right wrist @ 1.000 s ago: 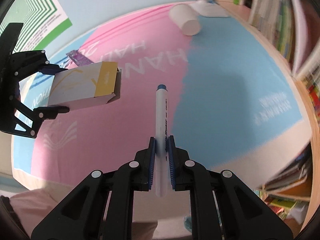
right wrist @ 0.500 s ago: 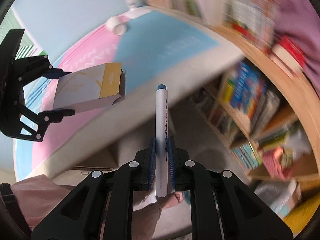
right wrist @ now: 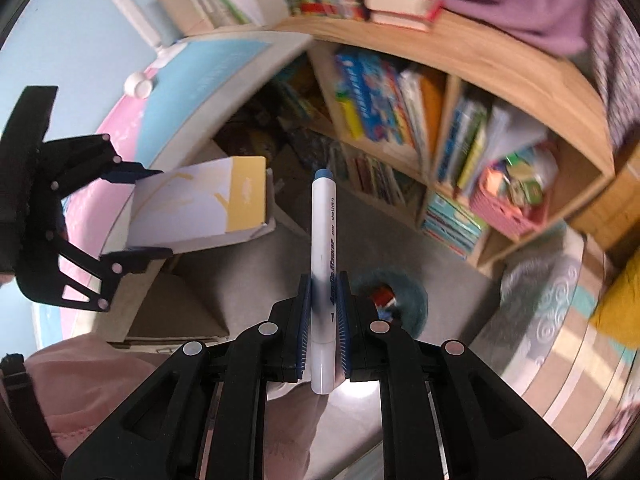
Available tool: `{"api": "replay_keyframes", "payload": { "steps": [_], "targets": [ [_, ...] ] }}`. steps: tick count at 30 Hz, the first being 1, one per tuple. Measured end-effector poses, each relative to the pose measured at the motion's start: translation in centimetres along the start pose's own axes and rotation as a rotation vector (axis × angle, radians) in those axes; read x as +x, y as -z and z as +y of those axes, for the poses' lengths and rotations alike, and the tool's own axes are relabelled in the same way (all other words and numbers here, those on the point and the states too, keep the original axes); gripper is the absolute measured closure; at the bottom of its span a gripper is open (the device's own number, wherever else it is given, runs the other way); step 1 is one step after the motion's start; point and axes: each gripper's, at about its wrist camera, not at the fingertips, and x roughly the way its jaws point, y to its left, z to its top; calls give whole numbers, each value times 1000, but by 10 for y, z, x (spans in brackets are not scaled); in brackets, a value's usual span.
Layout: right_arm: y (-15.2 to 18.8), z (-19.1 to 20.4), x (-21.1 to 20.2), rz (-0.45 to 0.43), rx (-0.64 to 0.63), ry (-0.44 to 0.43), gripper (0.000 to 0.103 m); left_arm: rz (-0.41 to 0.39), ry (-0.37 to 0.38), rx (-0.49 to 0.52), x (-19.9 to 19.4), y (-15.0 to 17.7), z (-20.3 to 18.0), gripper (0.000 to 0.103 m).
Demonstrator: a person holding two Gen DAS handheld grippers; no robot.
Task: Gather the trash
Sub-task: 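Carry the white-yellow box and white marker over the teal wastebasket, then open both tools to drop the box and marker into the wastebasket, then move both open tools back to the purple packet and paper cup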
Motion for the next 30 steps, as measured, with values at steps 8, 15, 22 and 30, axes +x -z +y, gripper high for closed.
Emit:
{"api": "replay_keyframes", "payload": {
  "steps": [8, 15, 22, 30],
  "targets": [
    [28, -41, -3, 9, 64, -14, 89, 44, 38, 66, 24, -31, -35, 41],
    [39, -63, -3, -4, 119, -25, 89, 75, 55, 103, 43, -51, -54, 41],
    [49, -75, 1, 4, 153, -37, 88, 96, 81, 136, 58, -67, -69, 40],
    [47, -92, -10, -25, 176, -22, 47, 78, 31, 176, 61, -79, -71, 19]
  ]
}}
